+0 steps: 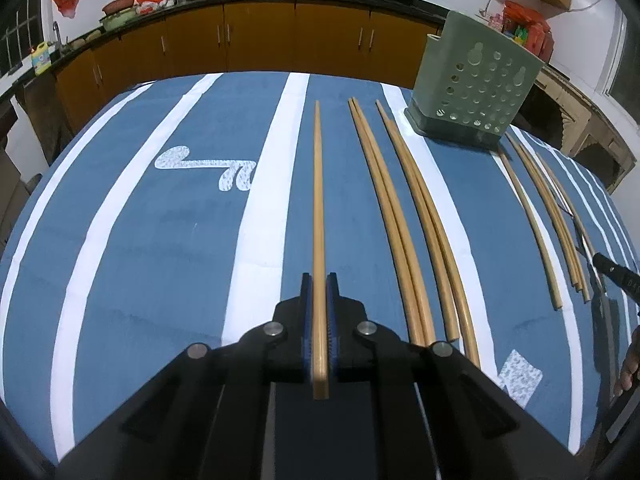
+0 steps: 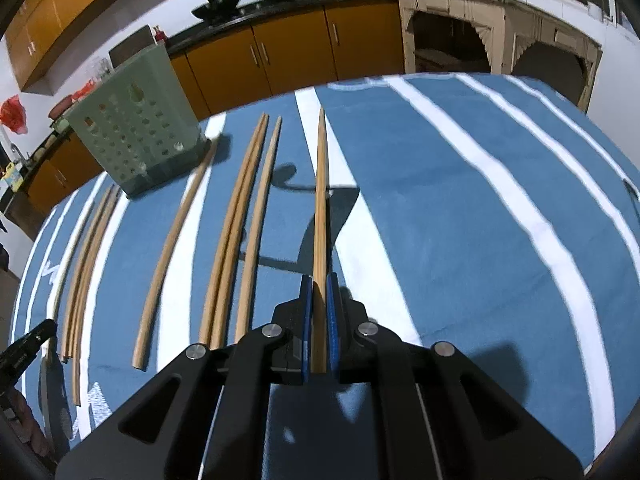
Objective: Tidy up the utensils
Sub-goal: 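Lift the chopsticks with both tools and carry them over the green holder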
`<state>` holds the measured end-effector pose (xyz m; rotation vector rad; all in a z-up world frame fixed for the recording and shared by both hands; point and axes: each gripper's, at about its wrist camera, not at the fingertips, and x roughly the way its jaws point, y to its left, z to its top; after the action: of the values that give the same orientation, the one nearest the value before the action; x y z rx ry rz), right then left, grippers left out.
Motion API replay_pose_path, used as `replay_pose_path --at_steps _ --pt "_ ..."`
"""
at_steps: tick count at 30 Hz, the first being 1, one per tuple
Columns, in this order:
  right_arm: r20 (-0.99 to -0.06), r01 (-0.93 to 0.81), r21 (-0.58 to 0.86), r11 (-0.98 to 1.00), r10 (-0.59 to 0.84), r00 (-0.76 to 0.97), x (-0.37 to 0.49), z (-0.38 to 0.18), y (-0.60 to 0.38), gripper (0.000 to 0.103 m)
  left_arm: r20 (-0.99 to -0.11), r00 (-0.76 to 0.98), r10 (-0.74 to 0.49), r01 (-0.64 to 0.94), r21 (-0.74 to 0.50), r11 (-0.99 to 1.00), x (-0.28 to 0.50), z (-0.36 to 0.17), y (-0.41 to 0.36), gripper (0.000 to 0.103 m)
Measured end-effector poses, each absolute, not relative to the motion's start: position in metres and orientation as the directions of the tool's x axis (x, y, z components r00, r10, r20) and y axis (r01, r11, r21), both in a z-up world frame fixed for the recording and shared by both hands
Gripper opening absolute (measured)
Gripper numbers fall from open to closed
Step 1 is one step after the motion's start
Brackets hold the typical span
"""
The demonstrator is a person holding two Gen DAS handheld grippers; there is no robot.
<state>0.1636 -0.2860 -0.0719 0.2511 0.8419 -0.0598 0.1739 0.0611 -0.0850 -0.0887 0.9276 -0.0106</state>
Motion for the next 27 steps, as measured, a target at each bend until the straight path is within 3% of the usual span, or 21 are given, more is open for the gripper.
replay_pose_path --at_steps 7,18,27 --pt "-0.645 0.124 0.182 0.976 0.023 0.764 0.146 -0.025 -0.293 0.008 -0.713 0.7 -0.035 -0.009 -0.058 0.998 0.165 -0.037 0.071 0.008" --pt "-0.508 0.107 0.222 0.969 0.021 0.861 0.147 0.028 -0.307 0.008 -0.505 0.862 -0.037 -0.025 -0.115 0.993 0.16 0.046 0.084 0.008" --pt "-0.46 0.09 0.243 0.966 0.033 0.887 0.157 0.049 -0.313 0.008 -0.446 0.894 -0.046 -0.012 -0.127 0.992 0.172 0.075 0.081 0.008"
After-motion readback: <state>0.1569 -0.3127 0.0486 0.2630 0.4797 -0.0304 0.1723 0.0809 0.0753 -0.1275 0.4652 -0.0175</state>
